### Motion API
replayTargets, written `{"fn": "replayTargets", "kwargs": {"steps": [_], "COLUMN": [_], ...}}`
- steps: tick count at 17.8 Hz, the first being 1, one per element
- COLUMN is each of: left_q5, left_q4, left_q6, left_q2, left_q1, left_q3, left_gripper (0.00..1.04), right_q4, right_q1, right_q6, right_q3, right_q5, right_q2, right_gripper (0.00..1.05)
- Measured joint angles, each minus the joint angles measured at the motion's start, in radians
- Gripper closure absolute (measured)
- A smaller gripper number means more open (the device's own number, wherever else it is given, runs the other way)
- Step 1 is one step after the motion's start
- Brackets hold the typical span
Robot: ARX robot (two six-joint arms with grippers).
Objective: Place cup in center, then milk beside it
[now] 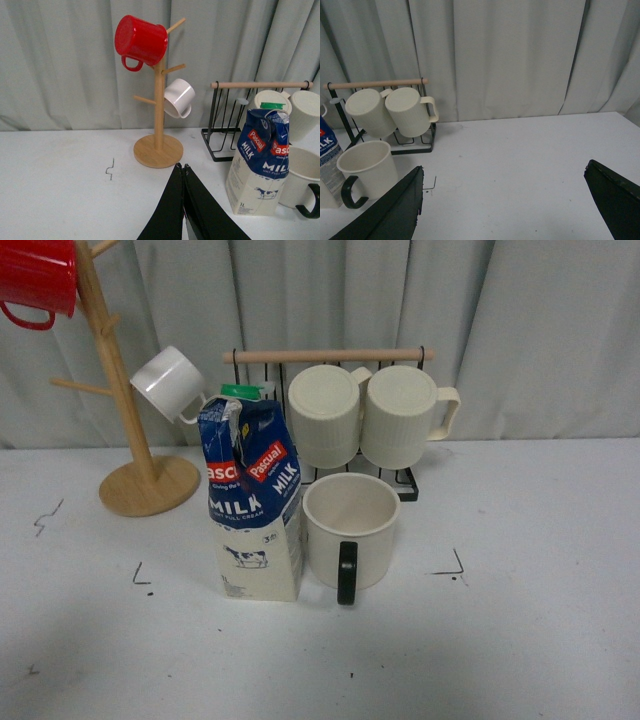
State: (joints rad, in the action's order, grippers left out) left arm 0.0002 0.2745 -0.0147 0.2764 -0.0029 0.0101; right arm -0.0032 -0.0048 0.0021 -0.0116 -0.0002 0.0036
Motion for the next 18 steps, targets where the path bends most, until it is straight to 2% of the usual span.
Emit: {"fn": "replayTargets", "kwargs": {"steps": [9, 10, 11, 14, 15, 16, 18], "left_q5": [0.000, 0.001, 0.000, 0.000, 0.000, 0.000, 0.000], "left_q4": [-0.105, -0.252, -0.269, -0.277, -0.278, -0.278, -0.278], "left_q6": [0.000, 0.000, 0.000, 0.000, 0.000, 0.000, 0.000], "left_q2": [-0.109, -0.200, -0.275, -0.272, -0.272, -0.272, -0.272], "left_q1": [0.000, 0.000, 0.000, 0.000, 0.000, 0.000, 0.000], "left_q3": [0.000, 0.001, 0.001, 0.001, 0.001, 0.001, 0.001], "left_gripper": [1.03, 1.03, 1.03, 1.03, 0.96, 0.83, 0.74], "right_q4": [0.000, 0.000, -0.001, 0.000, 0.000, 0.000, 0.000], "right_q1": [0.000, 0.000, 0.000, 0.000, 0.000, 0.000, 0.000], "right_q6": [0.000, 0.000, 0.000, 0.000, 0.000, 0.000, 0.000], "right_q3": [0.000, 0.000, 0.000, 0.000, 0.000, 0.000, 0.000], "right_q5": [0.000, 0.000, 0.000, 0.000, 0.000, 0.000, 0.000], "right_q2": [0.000, 0.000, 0.000, 0.000, 0.000, 0.000, 0.000], "right_gripper": [0.06, 0.06, 0.06, 0.06, 0.06, 0.06, 0.06]}}
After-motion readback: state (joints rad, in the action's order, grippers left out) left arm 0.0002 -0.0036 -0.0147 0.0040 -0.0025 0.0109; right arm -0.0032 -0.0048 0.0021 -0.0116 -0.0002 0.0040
